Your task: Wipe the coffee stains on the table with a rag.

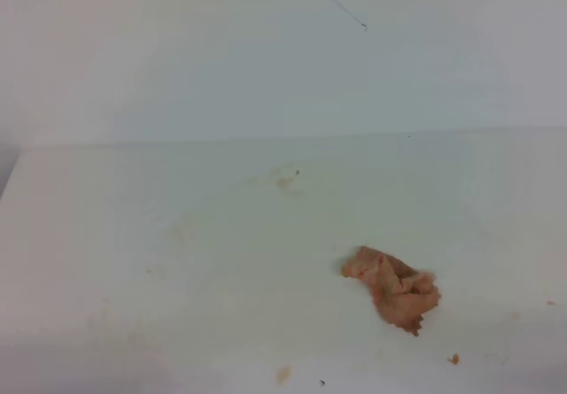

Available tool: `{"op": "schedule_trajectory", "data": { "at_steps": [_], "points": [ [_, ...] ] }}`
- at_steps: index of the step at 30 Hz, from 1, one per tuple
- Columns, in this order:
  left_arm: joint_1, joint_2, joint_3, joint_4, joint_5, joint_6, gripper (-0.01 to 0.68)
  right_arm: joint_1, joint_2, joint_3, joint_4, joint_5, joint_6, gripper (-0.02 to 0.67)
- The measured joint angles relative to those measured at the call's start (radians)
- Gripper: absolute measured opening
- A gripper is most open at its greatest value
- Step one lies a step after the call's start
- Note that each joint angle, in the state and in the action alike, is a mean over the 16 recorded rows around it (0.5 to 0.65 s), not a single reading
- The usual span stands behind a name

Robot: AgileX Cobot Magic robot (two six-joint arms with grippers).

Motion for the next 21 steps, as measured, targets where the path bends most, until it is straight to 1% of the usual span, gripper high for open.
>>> {"op": "schedule_trajectory", "data": {
  "at_steps": [21],
  "points": [
    [0.0, 0.003, -0.002, 0.0, 0.0, 0.0, 0.001, 0.001, -0.002, 0.0, -0.002, 0.002, 0.0, 0.0]
  ]
}}
